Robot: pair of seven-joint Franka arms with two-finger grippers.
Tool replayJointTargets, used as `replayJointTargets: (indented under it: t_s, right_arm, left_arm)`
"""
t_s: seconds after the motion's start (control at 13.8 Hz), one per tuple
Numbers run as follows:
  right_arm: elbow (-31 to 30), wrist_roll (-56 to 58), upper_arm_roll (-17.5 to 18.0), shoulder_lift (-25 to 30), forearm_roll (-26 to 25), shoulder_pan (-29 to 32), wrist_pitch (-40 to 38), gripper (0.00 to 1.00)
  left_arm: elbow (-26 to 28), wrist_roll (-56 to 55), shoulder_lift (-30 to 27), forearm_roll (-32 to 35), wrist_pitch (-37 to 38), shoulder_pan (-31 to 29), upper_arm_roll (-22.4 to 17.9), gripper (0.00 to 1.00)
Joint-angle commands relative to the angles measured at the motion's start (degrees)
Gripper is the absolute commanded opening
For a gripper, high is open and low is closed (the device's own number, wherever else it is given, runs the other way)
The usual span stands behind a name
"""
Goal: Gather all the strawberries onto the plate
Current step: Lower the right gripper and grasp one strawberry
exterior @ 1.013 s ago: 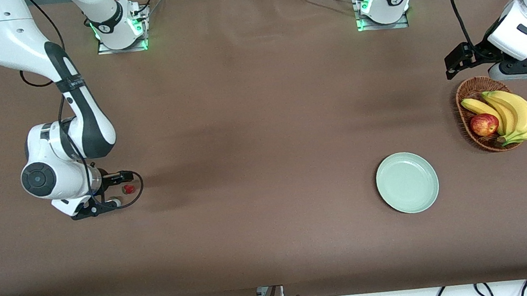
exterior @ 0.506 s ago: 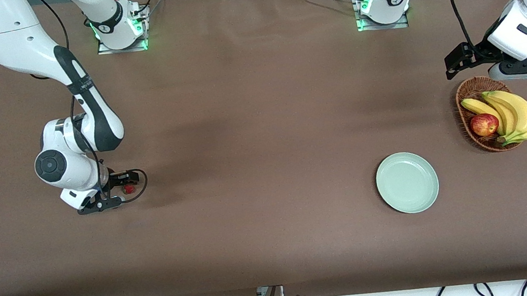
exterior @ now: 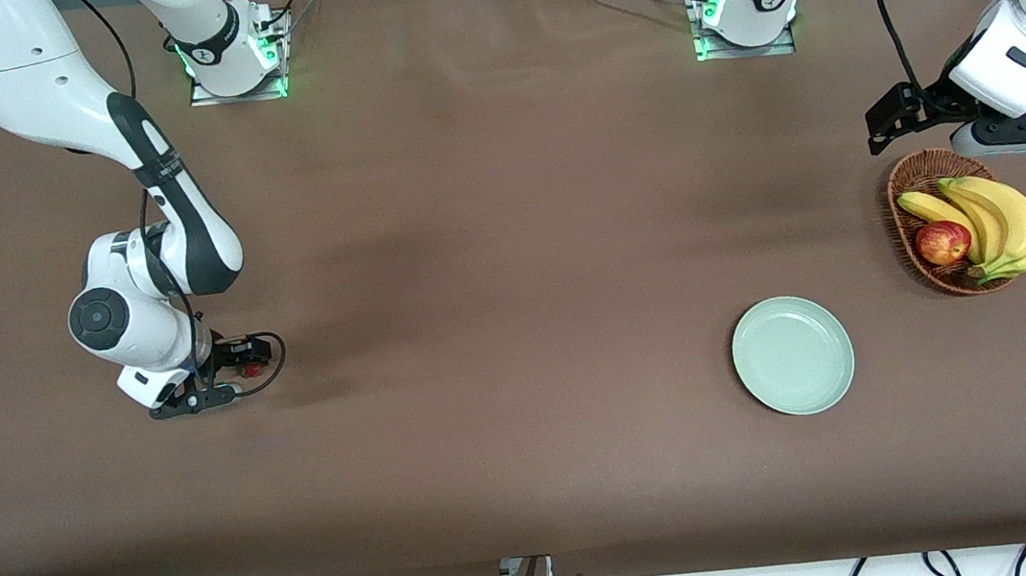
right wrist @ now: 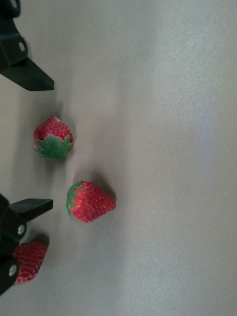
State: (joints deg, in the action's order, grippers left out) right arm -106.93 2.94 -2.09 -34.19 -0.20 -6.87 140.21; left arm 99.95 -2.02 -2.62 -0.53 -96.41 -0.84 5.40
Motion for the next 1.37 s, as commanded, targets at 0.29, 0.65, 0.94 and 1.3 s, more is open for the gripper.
replayJointTargets:
  t_s: [0.29,0.65,0.94,1.3]
  right_arm:
    - [-1.09,0.05,0.16,0.0,1.16,-0.08,2.52,0.52]
    - [-1.09,0.05,0.16,-0.7,1.16,-0.08,3.23,0.48]
    - [-0.91,-0.04,0.16,-0.62,1.16,-0.16,3.41,0.16]
    - [5.57,-8.87,6.12,0.35,1.69,-1.47,0.25,0.12]
  left_arm:
    - [-1.34,0.53,0.42,1.06,1.31,0.22,-0.04,1.0]
    - [-1.34,0.53,0.42,1.06,1.31,0.22,-0.04,1.0]
    - [-1.34,0.53,0.42,1.06,1.31,0.22,-0.04,1.0]
    - [-1.34,0.61,0.42,1.06,1.31,0.22,-0.04,1.0]
